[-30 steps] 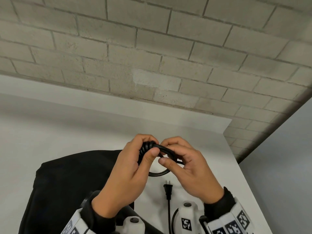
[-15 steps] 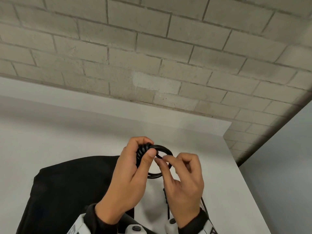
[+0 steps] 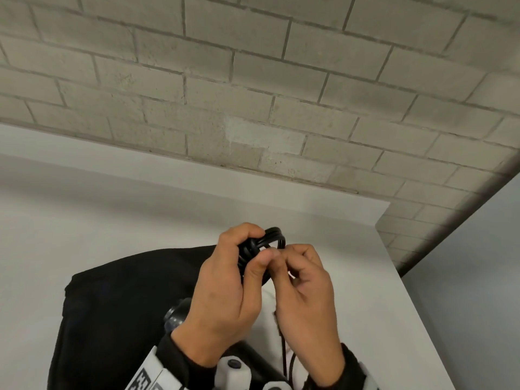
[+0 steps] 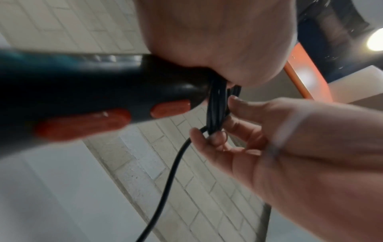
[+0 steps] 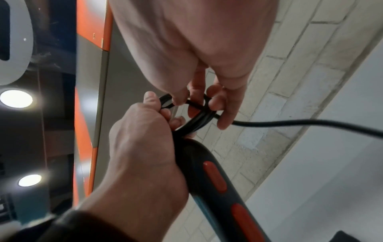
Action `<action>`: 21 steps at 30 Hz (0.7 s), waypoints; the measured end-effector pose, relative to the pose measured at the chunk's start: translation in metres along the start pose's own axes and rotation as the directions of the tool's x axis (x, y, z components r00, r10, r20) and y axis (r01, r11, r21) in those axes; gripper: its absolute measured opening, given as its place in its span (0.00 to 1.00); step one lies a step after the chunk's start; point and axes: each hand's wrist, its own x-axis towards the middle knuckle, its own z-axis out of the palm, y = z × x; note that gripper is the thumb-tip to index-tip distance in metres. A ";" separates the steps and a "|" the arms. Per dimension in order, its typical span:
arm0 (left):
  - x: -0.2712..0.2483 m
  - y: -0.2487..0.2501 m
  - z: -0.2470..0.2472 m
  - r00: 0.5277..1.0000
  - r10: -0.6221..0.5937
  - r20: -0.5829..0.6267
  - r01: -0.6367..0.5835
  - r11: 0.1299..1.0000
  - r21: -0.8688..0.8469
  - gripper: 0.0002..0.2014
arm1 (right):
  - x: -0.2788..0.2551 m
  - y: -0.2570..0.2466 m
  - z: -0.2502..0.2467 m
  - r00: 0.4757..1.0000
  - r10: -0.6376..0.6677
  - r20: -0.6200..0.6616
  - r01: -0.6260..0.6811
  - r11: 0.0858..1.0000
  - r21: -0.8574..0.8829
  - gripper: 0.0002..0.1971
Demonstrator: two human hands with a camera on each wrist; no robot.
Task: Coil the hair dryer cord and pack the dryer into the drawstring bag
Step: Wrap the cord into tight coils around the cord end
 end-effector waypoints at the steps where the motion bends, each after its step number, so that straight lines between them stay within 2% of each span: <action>1: 0.002 -0.001 0.000 1.000 0.008 -0.018 -0.008 1.000 0.006 0.16 | 0.002 -0.001 0.000 1.000 -0.010 0.012 0.010 1.000 0.013 0.16; 4: 0.005 -0.008 0.000 0.997 0.049 -0.066 -0.045 0.997 0.065 0.19 | 0.003 0.000 -0.002 0.999 0.000 0.055 -0.003 0.998 0.059 0.21; 7: 0.005 -0.016 0.000 0.991 0.074 -0.114 -0.060 0.991 0.123 0.19 | 0.002 -0.005 -0.011 0.986 0.047 0.158 -0.071 0.987 0.147 0.23; 9: 0.006 -0.018 0.001 0.988 0.069 -0.139 -0.049 0.988 0.146 0.20 | 0.000 -0.009 -0.021 0.968 0.041 0.246 -0.092 0.976 0.197 0.20; 11: 0.008 -0.019 0.001 0.986 0.033 -0.163 -0.011 0.991 0.135 0.20 | -0.006 -0.013 -0.028 0.958 -0.018 0.285 -0.040 0.980 0.196 0.12; 13: 0.009 -0.020 0.003 0.986 0.004 -0.165 0.014 0.994 0.106 0.20 | -0.012 -0.013 -0.031 0.971 -0.063 0.230 0.051 0.997 0.058 0.04; 14: 0.009 -0.020 0.005 0.987 -0.002 -0.161 0.018 0.995 0.098 0.20 | -0.016 -0.014 -0.031 0.980 -0.053 0.192 0.055 0.999 0.000 0.04; 16: 0.010 -0.020 0.008 0.990 -0.018 -0.142 0.031 0.995 0.094 0.18 | -0.021 -0.018 -0.031 0.990 -0.018 0.142 0.017 1.000 0.005 0.06; 18: 0.011 -0.021 0.011 0.992 -0.034 -0.118 0.046 0.994 0.103 0.15 | -0.022 -0.023 -0.036 0.991 0.016 0.135 -0.033 0.992 0.121 0.08; 19: 0.012 -0.022 0.012 0.993 -0.037 -0.109 0.049 0.993 0.106 0.15 | -0.022 -0.024 -0.039 0.986 0.069 0.152 -0.102 0.970 0.219 0.10; 21: 0.013 -0.021 0.014 0.995 -0.031 -0.092 0.041 0.993 0.108 0.17 | -0.020 -0.025 -0.045 0.940 0.222 0.258 -0.319 0.840 0.439 0.14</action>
